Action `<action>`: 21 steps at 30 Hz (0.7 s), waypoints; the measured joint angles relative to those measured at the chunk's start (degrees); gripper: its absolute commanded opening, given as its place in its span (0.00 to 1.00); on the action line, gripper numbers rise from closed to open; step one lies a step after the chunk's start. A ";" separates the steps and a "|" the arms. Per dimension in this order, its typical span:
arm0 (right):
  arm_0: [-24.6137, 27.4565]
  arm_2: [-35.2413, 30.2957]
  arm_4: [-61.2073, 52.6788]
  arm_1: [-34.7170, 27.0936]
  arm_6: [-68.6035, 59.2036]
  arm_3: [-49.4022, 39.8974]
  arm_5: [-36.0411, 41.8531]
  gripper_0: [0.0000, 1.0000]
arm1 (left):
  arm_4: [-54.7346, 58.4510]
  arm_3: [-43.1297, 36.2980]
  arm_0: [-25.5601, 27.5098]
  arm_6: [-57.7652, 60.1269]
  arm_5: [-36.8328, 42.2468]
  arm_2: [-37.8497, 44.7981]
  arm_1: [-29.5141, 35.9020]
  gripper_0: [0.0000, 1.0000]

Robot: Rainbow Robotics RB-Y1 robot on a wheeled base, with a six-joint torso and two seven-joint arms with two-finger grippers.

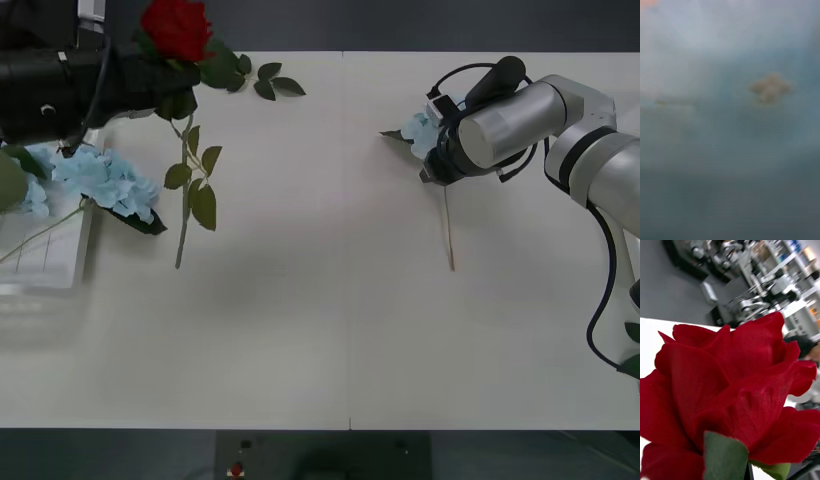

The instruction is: Put the red flowers into the right box and the blue flowers into the left box

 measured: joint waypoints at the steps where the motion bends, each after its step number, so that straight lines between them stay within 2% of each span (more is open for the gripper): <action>1: 0.00 0.00 -0.21 0.00 0.01 0.00 0.00 1.00 | 2.11 0.02 0.00 0.00 -0.09 -0.08 0.00 0.00; 7: 0.00 0.00 -5.35 -0.18 0.59 -0.19 0.08 1.00 | 14.20 0.05 0.00 0.00 -3.64 -3.26 0.00 0.00; 10: 0.00 -0.46 -10.94 -1.84 6.17 -2.72 3.37 1.00 | 18.22 0.00 0.00 0.00 -7.82 -7.22 -0.01 0.00; 13: 0.00 -3.20 -16.28 -4.69 14.08 -6.46 8.60 1.00 | 18.45 -0.72 0.00 0.00 -12.52 -11.23 -0.09 0.00; 18: 0.00 -9.63 -27.26 -10.07 20.15 -10.19 15.68 1.00 | 18.41 -2.77 -0.02 0.00 -20.19 -16.57 -2.36 0.00; 21: 0.01 -10.26 -39.50 -13.42 25.48 -10.34 17.45 1.00 | 16.53 -2.81 -0.27 0.00 -22.46 -18.88 -4.80 0.00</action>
